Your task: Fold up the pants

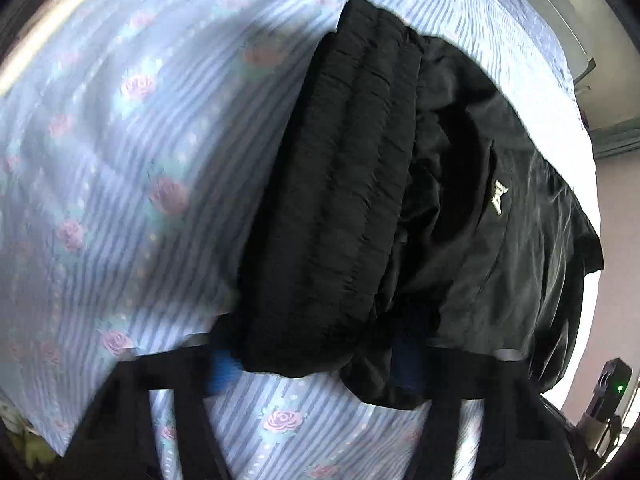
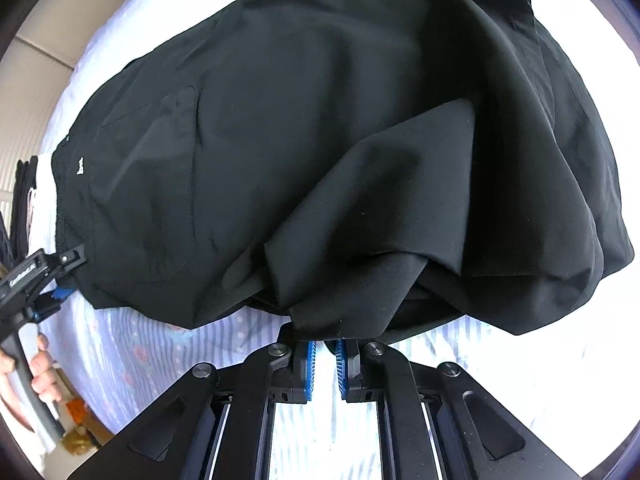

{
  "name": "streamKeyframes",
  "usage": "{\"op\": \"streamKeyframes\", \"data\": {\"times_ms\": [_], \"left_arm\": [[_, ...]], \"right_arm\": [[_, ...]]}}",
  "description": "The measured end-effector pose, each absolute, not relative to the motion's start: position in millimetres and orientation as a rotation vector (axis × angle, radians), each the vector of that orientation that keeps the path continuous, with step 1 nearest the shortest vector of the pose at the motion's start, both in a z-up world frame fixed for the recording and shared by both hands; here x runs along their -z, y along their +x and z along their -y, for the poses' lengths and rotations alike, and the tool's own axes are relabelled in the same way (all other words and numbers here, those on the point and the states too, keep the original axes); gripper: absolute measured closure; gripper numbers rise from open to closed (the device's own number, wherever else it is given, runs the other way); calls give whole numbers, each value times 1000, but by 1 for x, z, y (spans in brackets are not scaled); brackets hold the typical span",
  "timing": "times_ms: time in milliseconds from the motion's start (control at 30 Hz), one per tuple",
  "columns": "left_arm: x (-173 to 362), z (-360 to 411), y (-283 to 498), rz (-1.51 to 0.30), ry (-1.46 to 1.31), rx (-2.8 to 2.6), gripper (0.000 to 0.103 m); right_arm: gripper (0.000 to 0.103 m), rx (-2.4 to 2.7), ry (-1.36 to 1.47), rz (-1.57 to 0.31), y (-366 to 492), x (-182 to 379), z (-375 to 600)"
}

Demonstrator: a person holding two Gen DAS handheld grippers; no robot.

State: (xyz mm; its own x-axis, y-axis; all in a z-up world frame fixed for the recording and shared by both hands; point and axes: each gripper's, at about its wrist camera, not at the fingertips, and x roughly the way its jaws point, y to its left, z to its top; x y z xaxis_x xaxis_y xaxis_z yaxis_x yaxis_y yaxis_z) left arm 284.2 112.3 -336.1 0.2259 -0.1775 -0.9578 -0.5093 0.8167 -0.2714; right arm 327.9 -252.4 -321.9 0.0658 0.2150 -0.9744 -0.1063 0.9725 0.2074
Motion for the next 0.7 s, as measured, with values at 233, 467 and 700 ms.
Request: {"op": "streamKeyframes", "data": {"times_ms": [233, 467, 700], "left_arm": [[278, -127, 310, -1182, -303, -271, 81], [306, -101, 313, -1278, -221, -324, 61], [239, -80, 268, -1230, 84, -380, 26]], "right_arm": [[96, -334, 94, -1484, 317, 309, 230], [95, -296, 48, -1495, 308, 317, 200], [58, -256, 43, -1438, 290, 280, 207]]}}
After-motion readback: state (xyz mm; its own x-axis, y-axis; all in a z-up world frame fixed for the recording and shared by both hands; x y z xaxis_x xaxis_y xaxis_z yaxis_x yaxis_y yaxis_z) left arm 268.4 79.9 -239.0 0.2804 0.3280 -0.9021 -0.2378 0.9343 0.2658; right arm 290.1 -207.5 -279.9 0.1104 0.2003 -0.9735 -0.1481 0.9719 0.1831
